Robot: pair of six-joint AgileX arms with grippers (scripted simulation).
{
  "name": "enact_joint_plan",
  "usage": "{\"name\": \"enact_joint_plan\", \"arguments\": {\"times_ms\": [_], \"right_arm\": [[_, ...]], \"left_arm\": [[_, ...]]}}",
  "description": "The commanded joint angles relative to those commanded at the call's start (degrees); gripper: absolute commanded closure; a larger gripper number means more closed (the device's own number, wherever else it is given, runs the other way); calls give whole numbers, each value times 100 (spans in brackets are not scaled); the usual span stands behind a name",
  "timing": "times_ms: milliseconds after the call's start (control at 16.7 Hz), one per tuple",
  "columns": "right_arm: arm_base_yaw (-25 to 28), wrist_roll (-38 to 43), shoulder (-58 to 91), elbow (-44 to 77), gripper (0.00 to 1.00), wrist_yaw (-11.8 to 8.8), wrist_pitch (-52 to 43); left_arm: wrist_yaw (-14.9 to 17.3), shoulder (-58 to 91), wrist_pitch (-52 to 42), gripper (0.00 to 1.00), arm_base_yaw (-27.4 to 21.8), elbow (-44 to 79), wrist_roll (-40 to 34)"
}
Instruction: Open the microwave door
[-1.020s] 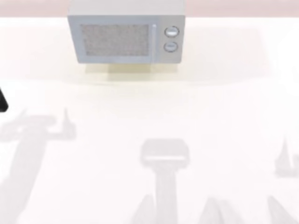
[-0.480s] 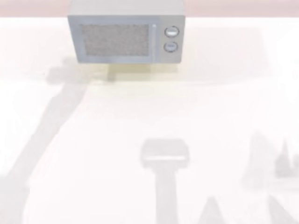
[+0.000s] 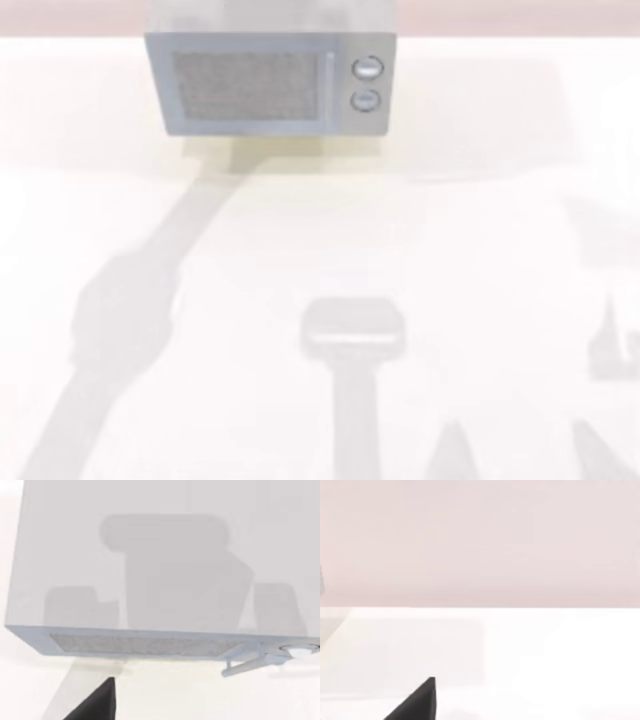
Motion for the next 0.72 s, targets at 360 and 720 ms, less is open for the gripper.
{"name": "enact_joint_plan", "arguments": {"times_ms": [360,720], "right_arm": [[0,0,0,0,0,0,0],[0,0,0,0,0,0,0]], "left_arm": [[-293,1936,-1093,0,-428,1906,-448],[-337,2207,-1243,0,-483,2161,-510]]}}
